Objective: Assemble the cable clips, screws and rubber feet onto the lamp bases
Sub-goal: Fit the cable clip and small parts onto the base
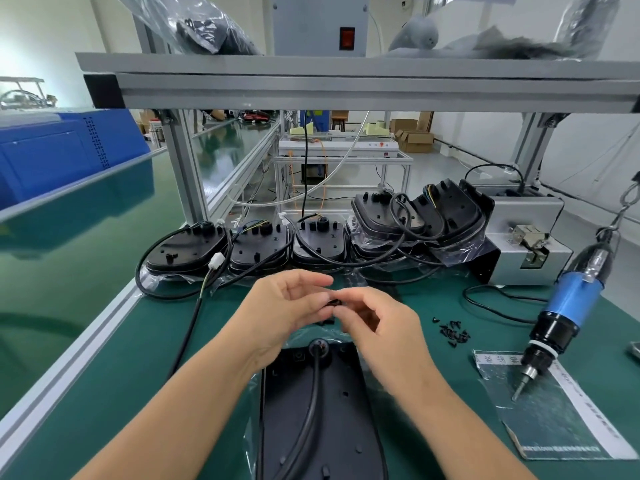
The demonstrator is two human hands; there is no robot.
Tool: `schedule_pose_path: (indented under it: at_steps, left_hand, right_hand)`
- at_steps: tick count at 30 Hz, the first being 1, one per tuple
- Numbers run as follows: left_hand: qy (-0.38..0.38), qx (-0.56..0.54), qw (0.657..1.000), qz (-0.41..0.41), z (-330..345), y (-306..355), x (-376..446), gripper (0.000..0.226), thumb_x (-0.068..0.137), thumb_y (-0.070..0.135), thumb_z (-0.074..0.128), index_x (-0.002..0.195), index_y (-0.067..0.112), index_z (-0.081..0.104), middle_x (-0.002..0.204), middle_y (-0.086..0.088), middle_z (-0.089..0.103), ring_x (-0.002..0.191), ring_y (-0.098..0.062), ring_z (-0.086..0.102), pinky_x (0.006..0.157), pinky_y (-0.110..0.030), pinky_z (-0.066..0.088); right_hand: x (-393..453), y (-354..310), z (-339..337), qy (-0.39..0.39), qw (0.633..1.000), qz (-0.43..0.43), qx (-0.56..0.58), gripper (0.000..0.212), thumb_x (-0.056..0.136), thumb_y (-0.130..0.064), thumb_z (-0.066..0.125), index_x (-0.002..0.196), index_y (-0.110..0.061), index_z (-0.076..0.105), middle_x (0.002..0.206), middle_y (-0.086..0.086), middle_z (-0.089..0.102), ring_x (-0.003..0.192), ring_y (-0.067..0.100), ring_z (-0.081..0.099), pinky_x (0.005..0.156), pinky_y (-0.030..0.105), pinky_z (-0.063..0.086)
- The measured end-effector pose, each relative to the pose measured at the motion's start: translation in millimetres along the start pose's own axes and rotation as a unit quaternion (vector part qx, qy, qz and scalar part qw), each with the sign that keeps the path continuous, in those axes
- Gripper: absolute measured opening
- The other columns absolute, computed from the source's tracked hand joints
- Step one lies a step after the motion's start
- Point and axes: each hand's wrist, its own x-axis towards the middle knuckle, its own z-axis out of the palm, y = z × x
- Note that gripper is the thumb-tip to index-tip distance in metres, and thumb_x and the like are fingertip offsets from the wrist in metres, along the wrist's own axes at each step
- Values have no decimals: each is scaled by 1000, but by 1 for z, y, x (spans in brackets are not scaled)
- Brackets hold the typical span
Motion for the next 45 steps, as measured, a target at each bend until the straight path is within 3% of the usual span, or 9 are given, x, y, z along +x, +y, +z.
schedule_pose_path:
  at_steps: [9, 13, 18, 21, 25, 29, 35, 39, 45]
  left_hand:
    - [-32, 15, 999, -29, -3, 5, -15, 30, 71, 1, 74, 100, 3, 69, 86, -16, 73, 80, -24, 72, 71, -30, 59]
    - [-32, 93, 995, -30, -4, 8, -15, 27, 75, 5, 74, 101, 11, 72, 76, -6, 70, 66, -13, 63, 61, -20, 49]
    - [-58, -84, 993, -67, -11, 8, -16, 24, 71, 4, 69, 94, 6, 77, 84, -12, 71, 69, -15, 66, 63, -18, 54]
    - [-61, -101, 990, -82, -12, 7, -17, 17, 71, 6, 69, 85, 7, 78, 87, -12, 73, 71, -15, 68, 63, -17, 55]
    - [-67, -78, 991, -86, -14, 11, -18, 19, 68, 4, 71, 86, 4, 78, 82, -12, 72, 70, -17, 69, 62, -17, 56]
    - [-52, -35, 995, -80, -26, 16, -23, 23, 64, 4, 73, 86, 4, 78, 82, -14, 73, 66, -17, 70, 61, -18, 56]
    - [-26, 3, 995, -94, -37, 12, -33, 20, 61, 0, 73, 80, 3, 78, 86, -20, 73, 77, -22, 73, 64, -21, 57]
    - [-32, 26, 994, -99, -39, 15, -33, 17, 61, -1, 73, 77, 4, 77, 87, -22, 73, 76, -24, 73, 64, -22, 58]
    - [-49, 113, 986, -109, -41, 22, -33, 19, 61, 9, 77, 79, 12, 75, 73, -11, 69, 65, -15, 67, 57, -18, 53]
  right_hand:
    - [-1, -1, 2, -3, 999, -40, -21, 21, 90, -8, 67, 101, -22, 76, 86, -10, 60, 82, 3, 59, 71, 8, 41]
    - [-2, -2, 2, -19, 997, -64, -35, 20, 91, -11, 66, 105, -22, 76, 87, -9, 60, 84, 5, 59, 73, 9, 41]
    - [-4, -5, 2, -5, 998, -65, 18, 28, 90, -3, 65, 108, -24, 71, 94, -12, 65, 89, 6, 64, 77, 10, 44]
    - [-5, -7, 1, -16, 998, -56, 23, 27, 87, -8, 69, 104, -29, 70, 92, -15, 64, 86, 10, 63, 73, 12, 46]
    - [-5, -9, -1, -31, 998, -51, 5, 24, 85, -9, 72, 101, -28, 72, 92, -15, 64, 85, 11, 62, 71, 15, 47]
    - [-1, -9, -14, -143, 988, -48, -16, 35, 86, -1, 68, 108, -28, 70, 101, -15, 64, 95, 10, 61, 78, 19, 48]
    - [0, -5, -15, -275, 960, -41, -45, 28, 90, -6, 65, 108, -26, 72, 117, -10, 62, 117, 3, 53, 102, 17, 36]
    - [0, -4, -10, -277, 959, -24, -44, 23, 91, -12, 65, 105, -30, 70, 111, -8, 65, 112, 5, 56, 102, 24, 39]
    - [-1, -4, -2, -237, 970, 14, -49, 10, 88, -24, 70, 97, -28, 68, 100, -13, 69, 98, -5, 58, 85, 7, 39]
